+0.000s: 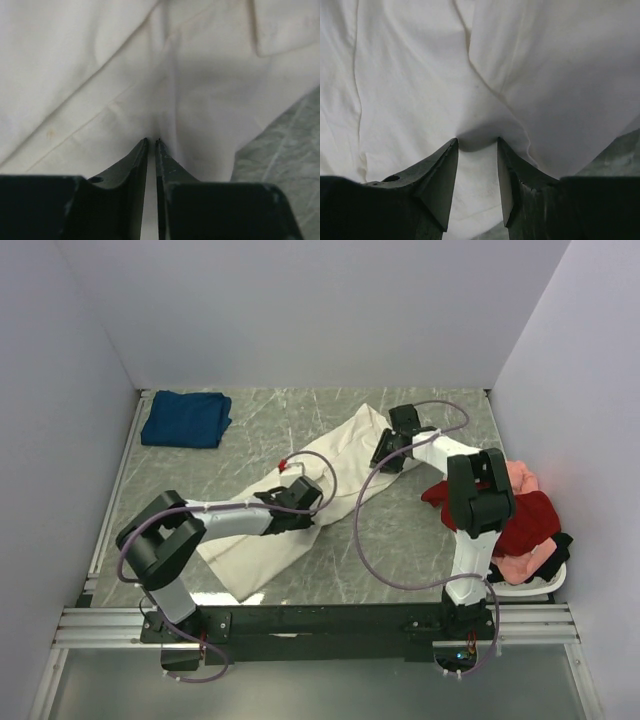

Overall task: Fold and stack the t-shirts
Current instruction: Fold the tshirt

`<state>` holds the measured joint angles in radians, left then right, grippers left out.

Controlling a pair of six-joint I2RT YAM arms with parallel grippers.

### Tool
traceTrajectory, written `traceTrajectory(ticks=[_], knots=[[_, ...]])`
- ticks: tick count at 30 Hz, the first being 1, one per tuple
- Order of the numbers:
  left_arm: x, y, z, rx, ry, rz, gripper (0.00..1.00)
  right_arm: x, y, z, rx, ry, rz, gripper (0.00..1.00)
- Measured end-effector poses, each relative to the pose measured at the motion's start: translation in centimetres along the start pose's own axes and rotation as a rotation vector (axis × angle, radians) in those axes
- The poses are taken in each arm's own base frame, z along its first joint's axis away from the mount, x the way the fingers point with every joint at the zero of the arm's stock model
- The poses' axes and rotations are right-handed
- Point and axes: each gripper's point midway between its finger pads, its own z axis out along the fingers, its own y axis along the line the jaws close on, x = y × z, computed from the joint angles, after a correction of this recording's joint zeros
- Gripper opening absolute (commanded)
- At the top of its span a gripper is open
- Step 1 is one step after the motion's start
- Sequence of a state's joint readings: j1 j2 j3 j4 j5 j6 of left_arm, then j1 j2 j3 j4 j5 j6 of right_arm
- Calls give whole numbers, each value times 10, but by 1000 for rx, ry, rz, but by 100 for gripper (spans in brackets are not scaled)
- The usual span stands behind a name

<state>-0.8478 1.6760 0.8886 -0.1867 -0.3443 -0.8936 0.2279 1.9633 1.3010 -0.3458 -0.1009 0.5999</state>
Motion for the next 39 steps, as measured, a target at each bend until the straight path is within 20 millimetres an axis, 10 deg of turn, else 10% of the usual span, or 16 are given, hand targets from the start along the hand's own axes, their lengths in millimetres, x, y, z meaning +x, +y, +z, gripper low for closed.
traceTrajectory(ticks=[9, 18, 24, 32, 39], knots=[[12, -46, -12, 71, 77, 57, 30, -54, 21, 30, 42, -1, -47, 45], [-87, -88, -27, 135, -88, 59, 50, -77, 49, 38, -31, 25, -83, 55], [-157, -79, 6, 146, -182, 139, 73, -83, 47, -33, -129, -16, -22, 61], [-171, -117, 71, 204, -187, 453, 88, -122, 16, -180, -309, -366, 132, 61], [-170, -136, 132, 171, -157, 619, 89, -58, 1, -159, -344, -275, 153, 61]])
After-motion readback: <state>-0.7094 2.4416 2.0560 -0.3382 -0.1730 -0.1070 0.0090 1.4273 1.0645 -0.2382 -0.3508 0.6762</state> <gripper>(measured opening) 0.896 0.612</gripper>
